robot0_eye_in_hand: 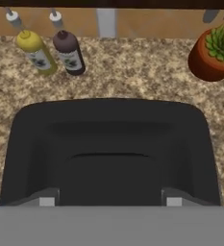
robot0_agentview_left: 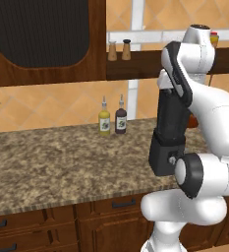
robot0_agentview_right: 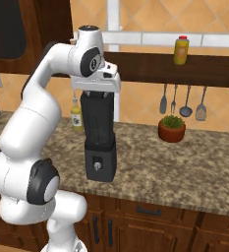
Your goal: Close the lid blender by securely placing the lid on top.
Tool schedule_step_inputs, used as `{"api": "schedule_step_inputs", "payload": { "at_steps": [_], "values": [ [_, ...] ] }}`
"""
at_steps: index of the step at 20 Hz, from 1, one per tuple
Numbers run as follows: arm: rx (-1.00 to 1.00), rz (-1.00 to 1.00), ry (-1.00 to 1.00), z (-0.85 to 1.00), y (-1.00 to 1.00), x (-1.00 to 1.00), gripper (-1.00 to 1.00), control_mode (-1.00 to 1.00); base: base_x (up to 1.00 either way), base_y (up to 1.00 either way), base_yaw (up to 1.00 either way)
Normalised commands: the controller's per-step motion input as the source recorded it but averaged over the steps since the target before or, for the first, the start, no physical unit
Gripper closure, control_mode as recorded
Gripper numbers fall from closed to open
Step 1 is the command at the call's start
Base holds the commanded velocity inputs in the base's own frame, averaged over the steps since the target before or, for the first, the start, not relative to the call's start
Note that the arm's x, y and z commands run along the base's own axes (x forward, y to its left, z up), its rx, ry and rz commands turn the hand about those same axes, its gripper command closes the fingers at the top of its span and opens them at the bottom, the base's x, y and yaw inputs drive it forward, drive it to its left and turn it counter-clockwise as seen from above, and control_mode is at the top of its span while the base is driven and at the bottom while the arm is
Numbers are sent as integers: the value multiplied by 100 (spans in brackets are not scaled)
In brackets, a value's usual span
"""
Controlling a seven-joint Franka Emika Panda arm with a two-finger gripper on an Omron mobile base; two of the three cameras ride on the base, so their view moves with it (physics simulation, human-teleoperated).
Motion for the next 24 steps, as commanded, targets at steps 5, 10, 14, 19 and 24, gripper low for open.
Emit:
{"api": "schedule_step_inputs", "payload": {
  "at_steps": [5,10,14,19,24],
  "values": [
    [-4,0,2,-29,0,4,-100,-100,0,0,0],
    [-5,0,15,0,0,5,-100,-100,0,0,0],
    [0,0,-1,-31,0,-16,-100,-100,0,0,0],
    [0,0,36,-44,0,0,-100,-100,0,0,0],
    [0,0,8,-8,0,11,-100,-100,0,0,0]
  ]
}}
